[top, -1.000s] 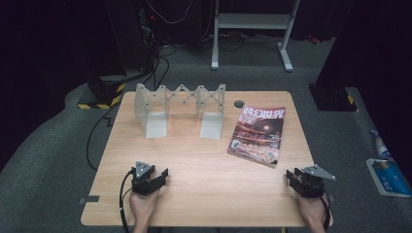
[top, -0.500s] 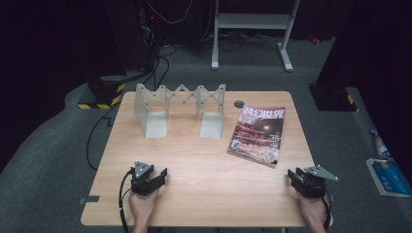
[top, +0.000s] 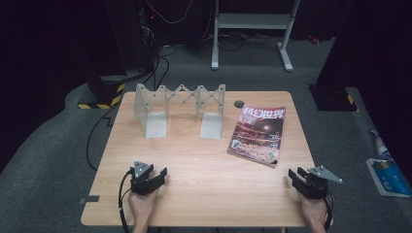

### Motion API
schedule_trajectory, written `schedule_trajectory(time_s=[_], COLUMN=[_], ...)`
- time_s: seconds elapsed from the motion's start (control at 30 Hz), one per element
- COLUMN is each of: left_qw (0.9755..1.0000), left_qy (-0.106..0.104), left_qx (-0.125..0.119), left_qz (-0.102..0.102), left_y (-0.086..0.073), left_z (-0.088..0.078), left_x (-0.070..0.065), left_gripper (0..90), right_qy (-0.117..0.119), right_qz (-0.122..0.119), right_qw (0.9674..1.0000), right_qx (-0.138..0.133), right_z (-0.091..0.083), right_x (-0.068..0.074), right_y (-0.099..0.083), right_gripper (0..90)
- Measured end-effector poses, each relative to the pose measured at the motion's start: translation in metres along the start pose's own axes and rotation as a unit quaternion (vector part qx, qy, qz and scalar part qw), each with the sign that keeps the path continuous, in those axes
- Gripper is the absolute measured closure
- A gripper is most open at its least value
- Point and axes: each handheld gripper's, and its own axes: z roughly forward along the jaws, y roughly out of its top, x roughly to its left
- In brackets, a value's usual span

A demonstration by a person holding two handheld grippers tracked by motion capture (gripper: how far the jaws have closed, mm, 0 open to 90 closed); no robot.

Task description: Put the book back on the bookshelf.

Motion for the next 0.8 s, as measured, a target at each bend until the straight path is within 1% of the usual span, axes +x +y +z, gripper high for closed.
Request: schedule_trajectory(time_s=[0.03, 0.07, 0.13, 0.17, 0.2, 0.27, 0.33, 0.4, 0.43, 0.5, 0.57, 0.7, 0.8], left_qw=[1.0, 1.0, 1.0, 1.0, 1.0, 1.0, 1.0, 1.0, 1.0, 0.9999, 0.9999, 0.9999, 0.9999], left_qy=[0.0, 0.002, 0.001, 0.001, 0.001, 0.002, 0.003, 0.004, 0.004, 0.004, 0.003, 0.002, 0.003], left_qx=[0.0, 0.0, 0.002, 0.003, 0.003, 0.006, 0.007, 0.008, 0.008, 0.009, 0.01, 0.011, 0.011], left_qz=[-0.001, 0.0, 0.002, 0.002, 0.003, 0.004, 0.004, 0.003, 0.003, 0.002, 0.001, 0.002, 0.003], left_y=[0.0, 0.0, 0.0, 0.0, 0.0, 0.0, 0.0, 0.0, 0.0, 0.0, 0.0, 0.0, 0.0], left_z=[0.0, 0.001, 0.001, 0.001, 0.001, 0.002, 0.002, 0.002, 0.002, 0.002, 0.002, 0.003, 0.003], left_x=[0.0, -0.001, -0.001, -0.001, -0.001, -0.001, -0.001, -0.001, -0.001, -0.001, -0.001, -0.001, -0.001], left_gripper=[39.3, 39.3, 39.3, 39.3, 39.3, 39.3, 39.3, 39.3, 39.2, 39.2, 39.2, 39.2, 39.2], right_qy=[0.007, 0.011, 0.012, 0.016, 0.021, 0.025, 0.031, 0.041, 0.045, 0.05, 0.052, 0.053, 0.045], right_qz=[0.007, 0.008, 0.004, -0.005, -0.034, -0.051, -0.063, -0.062, -0.059, -0.059, -0.055, -0.055, -0.061], right_qw=[1.0, 0.9999, 0.9999, 0.9998, 0.9989, 0.9979, 0.9968, 0.9966, 0.9967, 0.9967, 0.9967, 0.9966, 0.9967], right_qx=[0.001, 0.004, 0.007, 0.012, 0.023, 0.031, 0.039, 0.035, 0.034, 0.028, 0.028, 0.032, 0.031], right_z=[0.0, 0.0, 0.0, 0.001, 0.002, 0.004, 0.006, 0.006, 0.007, 0.007, 0.007, 0.01, 0.012], right_x=[-0.001, -0.001, -0.001, 0.0, 0.003, 0.006, 0.008, 0.009, 0.01, 0.011, 0.012, 0.014, 0.015], right_y=[0.0, 0.001, 0.001, 0.001, 0.001, 0.001, 0.001, 0.002, 0.003, 0.006, 0.009, 0.018, 0.024], right_gripper=[56.2, 55.6, 55.0, 54.2, 53.3, 52.4, 52.3, 52.5, 52.5, 52.6, 53.0, 53.7, 54.0])
